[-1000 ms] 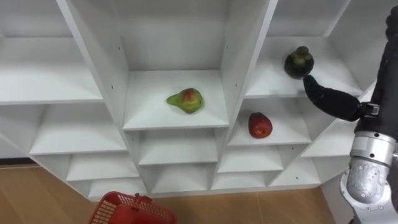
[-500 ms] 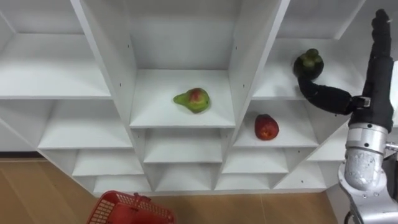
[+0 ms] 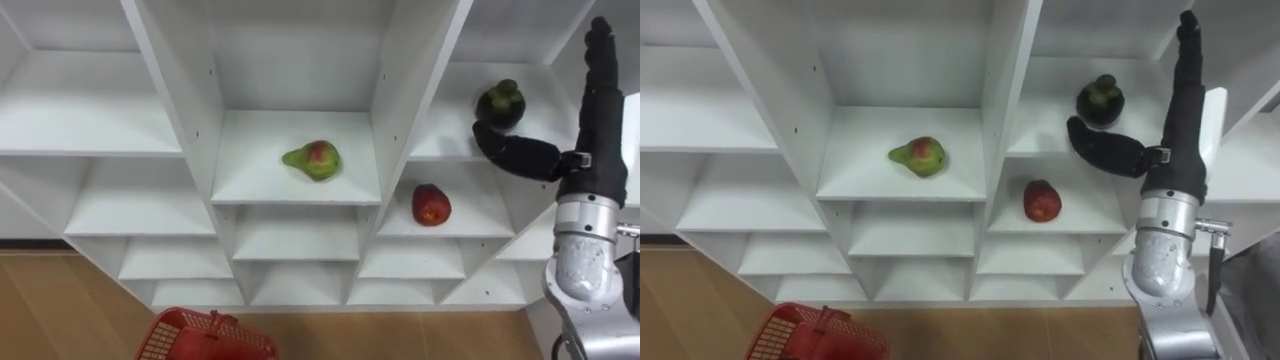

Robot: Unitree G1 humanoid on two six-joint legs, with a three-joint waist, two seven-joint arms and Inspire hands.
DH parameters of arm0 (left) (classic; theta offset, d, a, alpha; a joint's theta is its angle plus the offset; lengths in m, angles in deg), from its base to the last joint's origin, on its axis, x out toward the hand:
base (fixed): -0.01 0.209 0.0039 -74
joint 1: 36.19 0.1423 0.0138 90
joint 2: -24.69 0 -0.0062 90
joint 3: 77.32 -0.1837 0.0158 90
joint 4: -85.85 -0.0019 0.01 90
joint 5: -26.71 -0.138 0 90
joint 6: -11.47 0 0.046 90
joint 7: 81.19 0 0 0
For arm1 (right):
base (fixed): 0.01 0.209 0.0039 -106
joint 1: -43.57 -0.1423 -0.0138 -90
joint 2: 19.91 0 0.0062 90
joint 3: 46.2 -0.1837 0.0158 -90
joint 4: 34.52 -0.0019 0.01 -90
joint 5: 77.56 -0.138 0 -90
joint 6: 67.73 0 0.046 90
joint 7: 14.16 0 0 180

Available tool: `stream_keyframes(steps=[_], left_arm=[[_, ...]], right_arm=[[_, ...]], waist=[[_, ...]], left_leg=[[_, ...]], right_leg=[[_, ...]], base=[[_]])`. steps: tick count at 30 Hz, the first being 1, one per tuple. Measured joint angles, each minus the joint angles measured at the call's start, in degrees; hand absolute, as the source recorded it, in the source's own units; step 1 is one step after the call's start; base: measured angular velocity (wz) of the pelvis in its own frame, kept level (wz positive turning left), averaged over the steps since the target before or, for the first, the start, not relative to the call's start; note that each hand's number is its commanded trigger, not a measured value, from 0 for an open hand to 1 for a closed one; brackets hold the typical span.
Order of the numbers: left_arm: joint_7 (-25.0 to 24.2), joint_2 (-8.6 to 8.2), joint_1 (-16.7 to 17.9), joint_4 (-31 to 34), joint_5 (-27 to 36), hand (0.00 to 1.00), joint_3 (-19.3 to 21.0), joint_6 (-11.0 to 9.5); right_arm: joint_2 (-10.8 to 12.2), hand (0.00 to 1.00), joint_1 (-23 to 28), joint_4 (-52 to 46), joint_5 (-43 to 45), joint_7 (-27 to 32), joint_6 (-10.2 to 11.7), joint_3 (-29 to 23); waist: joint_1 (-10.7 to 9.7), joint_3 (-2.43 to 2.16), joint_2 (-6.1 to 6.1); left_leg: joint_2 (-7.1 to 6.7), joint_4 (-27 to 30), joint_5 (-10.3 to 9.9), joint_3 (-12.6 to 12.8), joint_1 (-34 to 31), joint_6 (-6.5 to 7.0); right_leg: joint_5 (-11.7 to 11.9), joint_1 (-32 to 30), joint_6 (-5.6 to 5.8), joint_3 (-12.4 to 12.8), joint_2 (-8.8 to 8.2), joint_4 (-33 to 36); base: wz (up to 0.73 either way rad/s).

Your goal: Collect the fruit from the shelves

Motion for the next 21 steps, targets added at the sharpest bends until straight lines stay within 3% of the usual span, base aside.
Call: stream_keyframes(steps=[21], left_arm=[[0.6,-0.43,0.0,0.6,0.0,1.0,0.6,0.1]], right_arm=[[0.0,0.0,-3.3,4.1,-1.6,-2.6,-1.1,-0.2]], waist=[[0.0,0.03,-0.01]], left_leg=[[0.0,0.1,0.0,-0.3,-0.1,0.0]], right_leg=[[0.0,0.1,-0.02,-1.4,-0.15,0.0]], base=[[0.0]])
